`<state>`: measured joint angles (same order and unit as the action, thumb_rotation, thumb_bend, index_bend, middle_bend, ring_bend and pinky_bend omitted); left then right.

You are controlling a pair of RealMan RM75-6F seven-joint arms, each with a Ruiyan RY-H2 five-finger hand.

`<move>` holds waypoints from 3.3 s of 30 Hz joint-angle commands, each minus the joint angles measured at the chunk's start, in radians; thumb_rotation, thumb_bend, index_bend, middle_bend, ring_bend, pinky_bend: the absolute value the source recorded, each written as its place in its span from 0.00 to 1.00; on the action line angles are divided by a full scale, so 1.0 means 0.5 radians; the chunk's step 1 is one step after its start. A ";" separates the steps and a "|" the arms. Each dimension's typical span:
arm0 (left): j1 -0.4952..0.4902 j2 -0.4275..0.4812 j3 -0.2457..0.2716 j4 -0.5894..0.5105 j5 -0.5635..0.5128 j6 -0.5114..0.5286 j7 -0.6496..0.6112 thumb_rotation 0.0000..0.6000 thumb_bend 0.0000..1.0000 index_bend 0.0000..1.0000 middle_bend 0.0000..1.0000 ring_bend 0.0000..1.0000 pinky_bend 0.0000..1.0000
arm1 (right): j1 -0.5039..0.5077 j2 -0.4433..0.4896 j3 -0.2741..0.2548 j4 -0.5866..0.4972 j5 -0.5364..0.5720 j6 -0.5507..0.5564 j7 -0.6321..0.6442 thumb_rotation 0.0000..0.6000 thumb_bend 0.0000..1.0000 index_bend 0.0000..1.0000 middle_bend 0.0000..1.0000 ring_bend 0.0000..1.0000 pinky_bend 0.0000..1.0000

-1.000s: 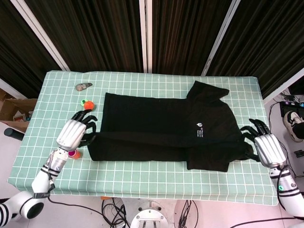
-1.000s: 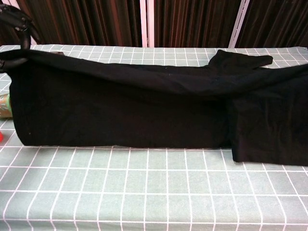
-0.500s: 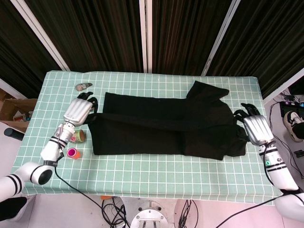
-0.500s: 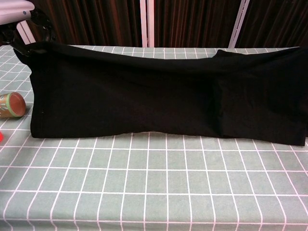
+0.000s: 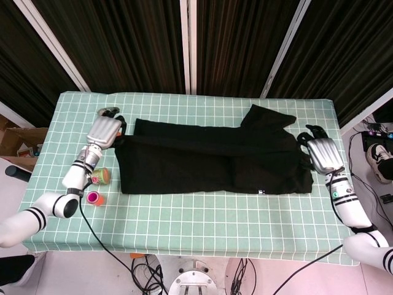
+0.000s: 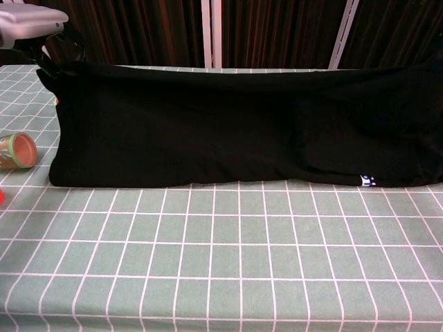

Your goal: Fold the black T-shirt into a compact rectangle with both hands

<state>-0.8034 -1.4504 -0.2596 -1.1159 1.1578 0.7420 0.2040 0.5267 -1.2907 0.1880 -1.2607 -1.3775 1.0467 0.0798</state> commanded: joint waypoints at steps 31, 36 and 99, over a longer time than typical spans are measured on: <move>-0.174 -0.534 0.041 0.802 0.016 0.154 -0.103 1.00 0.25 0.27 0.17 0.09 0.19 | 0.257 -0.488 0.141 0.589 0.476 -0.318 -0.498 1.00 0.17 0.21 0.16 0.01 0.01; -0.010 -0.291 0.090 0.331 0.151 0.450 -0.173 1.00 0.22 0.27 0.17 0.09 0.19 | 0.340 -0.470 0.185 0.625 0.675 -0.429 -0.821 1.00 0.01 0.00 0.09 0.00 0.00; 0.649 -0.828 0.578 0.670 0.875 1.152 -0.229 1.00 0.52 0.57 0.25 0.12 0.21 | -0.415 0.162 -0.348 -0.146 -0.172 0.236 0.072 1.00 0.24 0.33 0.20 0.00 0.00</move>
<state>-0.4804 -1.8610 0.0298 -0.7853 1.5925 1.3140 0.0944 0.3202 -1.1924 0.0250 -1.3539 -1.4555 1.1752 0.1206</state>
